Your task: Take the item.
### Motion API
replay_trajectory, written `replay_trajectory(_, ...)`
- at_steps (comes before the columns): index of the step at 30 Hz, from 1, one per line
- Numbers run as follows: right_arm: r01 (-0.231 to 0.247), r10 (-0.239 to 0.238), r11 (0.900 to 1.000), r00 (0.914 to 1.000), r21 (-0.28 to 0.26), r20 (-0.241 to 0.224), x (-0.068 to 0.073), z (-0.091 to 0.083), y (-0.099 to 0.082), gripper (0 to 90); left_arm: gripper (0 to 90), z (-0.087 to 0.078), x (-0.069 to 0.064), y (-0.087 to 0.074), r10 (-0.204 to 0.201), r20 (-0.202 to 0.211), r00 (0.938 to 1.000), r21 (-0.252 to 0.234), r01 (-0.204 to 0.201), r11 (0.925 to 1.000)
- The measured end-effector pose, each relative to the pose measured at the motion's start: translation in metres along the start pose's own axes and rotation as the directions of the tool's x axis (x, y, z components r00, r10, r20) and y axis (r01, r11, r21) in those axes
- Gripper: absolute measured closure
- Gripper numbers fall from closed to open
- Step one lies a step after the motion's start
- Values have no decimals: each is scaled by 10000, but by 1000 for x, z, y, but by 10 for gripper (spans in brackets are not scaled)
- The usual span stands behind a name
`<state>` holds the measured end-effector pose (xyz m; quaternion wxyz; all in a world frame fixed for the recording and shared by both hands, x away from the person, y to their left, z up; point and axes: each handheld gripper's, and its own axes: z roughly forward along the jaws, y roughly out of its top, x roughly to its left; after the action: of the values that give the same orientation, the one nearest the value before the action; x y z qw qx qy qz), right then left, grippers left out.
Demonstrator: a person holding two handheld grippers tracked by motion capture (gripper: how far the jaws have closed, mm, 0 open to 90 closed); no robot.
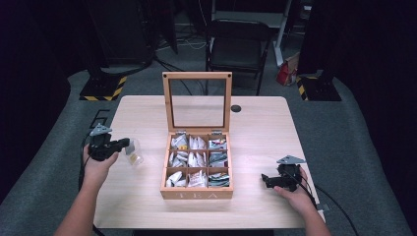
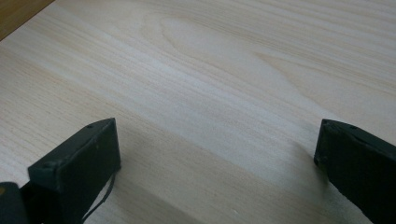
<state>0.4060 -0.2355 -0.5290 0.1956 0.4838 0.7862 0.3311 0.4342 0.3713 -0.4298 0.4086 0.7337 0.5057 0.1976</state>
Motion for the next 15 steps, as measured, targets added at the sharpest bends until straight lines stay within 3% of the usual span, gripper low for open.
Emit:
replay_trajectory(2, -1, 1, 10000, 10000, -7, 0, 0, 0, 0, 0, 835, 1, 1, 0, -91, 94, 9999, 82, 90, 9999)
replay_trajectory(4, -1, 1, 10000, 10000, -1, 0, 0, 0, 0, 0, 791, 2, 1, -1, -38, -92, 10000, 15, 38, 10000)
replay_trajectory(15, 1, -1, 10000, 10000, 2, 1, 0, 0, 0, 0, 691, -3, 2, 3, -148, 9, 9999, -1, 148, 9999)
